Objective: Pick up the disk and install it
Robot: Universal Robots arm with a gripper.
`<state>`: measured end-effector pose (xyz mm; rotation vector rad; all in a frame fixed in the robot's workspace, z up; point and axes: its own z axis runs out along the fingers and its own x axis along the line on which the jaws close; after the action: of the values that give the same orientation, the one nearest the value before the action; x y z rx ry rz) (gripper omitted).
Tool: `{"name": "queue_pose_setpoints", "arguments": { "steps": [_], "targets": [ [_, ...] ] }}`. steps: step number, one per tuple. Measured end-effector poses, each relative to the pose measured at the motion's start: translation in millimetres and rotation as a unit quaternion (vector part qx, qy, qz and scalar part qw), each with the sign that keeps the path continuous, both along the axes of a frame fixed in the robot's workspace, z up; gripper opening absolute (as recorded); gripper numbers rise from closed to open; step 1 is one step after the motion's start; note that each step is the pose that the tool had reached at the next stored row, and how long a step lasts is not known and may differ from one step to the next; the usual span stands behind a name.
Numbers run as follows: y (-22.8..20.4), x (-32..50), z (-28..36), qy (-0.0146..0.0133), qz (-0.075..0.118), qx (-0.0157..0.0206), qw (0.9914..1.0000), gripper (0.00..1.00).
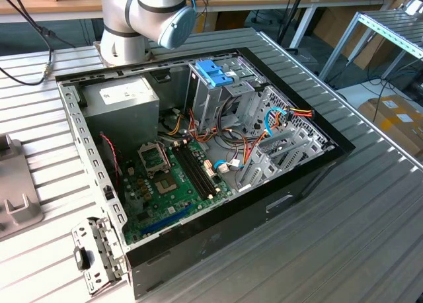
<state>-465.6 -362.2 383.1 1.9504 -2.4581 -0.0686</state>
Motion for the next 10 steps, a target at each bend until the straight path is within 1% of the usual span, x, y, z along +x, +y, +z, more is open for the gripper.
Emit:
{"name": "queue_pose_setpoints", "arguments": {
  "steps": [2, 10],
  "targets": [
    [0.0, 0.0, 0.0, 0.0000, 0.009, 0.0000, 0.99996, 0.11],
    [-0.1, 0.0, 0.0, 0.0000, 0.033, 0.0000, 0.99946, 0.11]
  ]
}}
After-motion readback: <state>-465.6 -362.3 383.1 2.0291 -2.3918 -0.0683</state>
